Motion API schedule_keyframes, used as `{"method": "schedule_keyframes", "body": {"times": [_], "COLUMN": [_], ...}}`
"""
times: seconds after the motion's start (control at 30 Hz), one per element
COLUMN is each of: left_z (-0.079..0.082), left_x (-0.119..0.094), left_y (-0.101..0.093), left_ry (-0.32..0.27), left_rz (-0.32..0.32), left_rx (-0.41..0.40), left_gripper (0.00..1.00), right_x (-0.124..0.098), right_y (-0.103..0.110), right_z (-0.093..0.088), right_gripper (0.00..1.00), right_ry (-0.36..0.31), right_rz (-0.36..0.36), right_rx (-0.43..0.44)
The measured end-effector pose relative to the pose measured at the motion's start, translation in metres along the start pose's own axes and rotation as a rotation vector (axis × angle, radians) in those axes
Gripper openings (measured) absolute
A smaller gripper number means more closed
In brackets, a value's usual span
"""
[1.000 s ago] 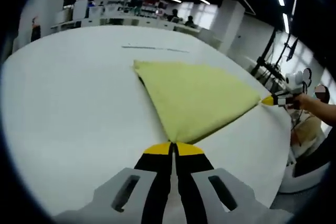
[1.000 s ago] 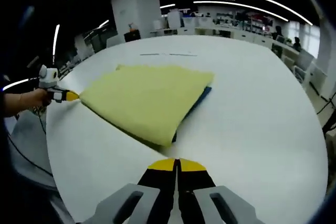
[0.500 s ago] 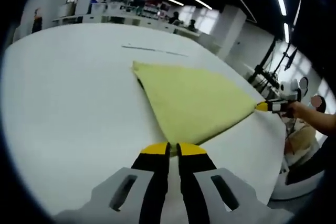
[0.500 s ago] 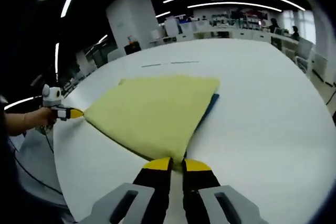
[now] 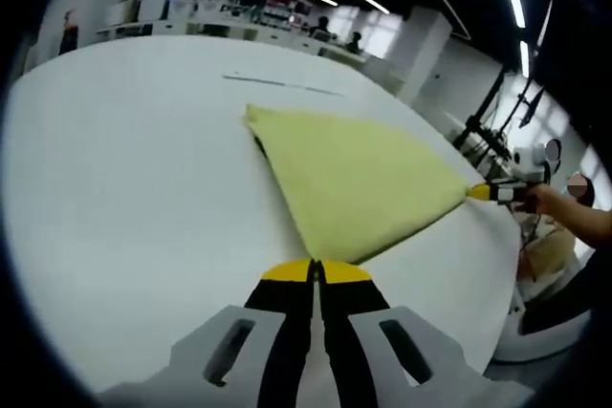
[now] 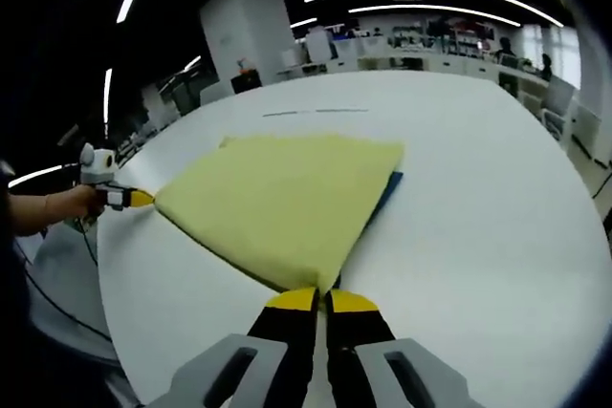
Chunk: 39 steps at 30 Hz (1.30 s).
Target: Fold the garment on the visible template until the final outline fits inside the template.
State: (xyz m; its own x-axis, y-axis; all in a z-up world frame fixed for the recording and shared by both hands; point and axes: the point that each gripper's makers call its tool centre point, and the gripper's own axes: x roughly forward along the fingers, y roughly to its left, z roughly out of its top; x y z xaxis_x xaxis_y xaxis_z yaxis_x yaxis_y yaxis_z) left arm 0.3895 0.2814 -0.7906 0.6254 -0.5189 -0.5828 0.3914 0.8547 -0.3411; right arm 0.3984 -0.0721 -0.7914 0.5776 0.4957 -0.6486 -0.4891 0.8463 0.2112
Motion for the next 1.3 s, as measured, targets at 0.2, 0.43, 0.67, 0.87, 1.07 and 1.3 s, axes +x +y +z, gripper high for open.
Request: {"method": "schedule_keyframes", "body": {"times": [0.2, 0.43, 0.67, 0.87, 1.07, 1.3], "left_z": [-0.005, -0.013, -0.023, -0.031, -0.034, -0.034], "left_x": [-0.004, -0.01, -0.018, -0.024, -0.029, -0.03], "left_y": [-0.007, -0.015, -0.023, -0.03, -0.031, -0.029], "left_ry": [0.005, 0.003, 0.003, 0.0, 0.002, -0.021], "left_rz": [0.001, 0.01, 0.013, 0.023, 0.034, 0.053], "left_rx": [0.017, 0.035, 0.031, 0.024, 0.019, -0.017], "left_gripper": [0.0, 0.0, 0.0, 0.0, 0.0, 0.0], "right_x": [-0.007, -0.016, -0.025, -0.031, -0.033, -0.031], "right_y": [-0.001, 0.001, 0.003, 0.006, 0.008, 0.008], "right_z": [-0.006, -0.014, -0.024, -0.03, -0.031, -0.031], "right_gripper": [0.0, 0.0, 0.0, 0.0, 0.0, 0.0], "right_ry": [-0.001, 0.007, 0.018, 0.025, 0.03, 0.031], "right_rz": [-0.01, -0.023, -0.031, -0.031, -0.034, -0.048], "right_rx": [0.026, 0.021, 0.007, 0.0, -0.012, -0.036]}}
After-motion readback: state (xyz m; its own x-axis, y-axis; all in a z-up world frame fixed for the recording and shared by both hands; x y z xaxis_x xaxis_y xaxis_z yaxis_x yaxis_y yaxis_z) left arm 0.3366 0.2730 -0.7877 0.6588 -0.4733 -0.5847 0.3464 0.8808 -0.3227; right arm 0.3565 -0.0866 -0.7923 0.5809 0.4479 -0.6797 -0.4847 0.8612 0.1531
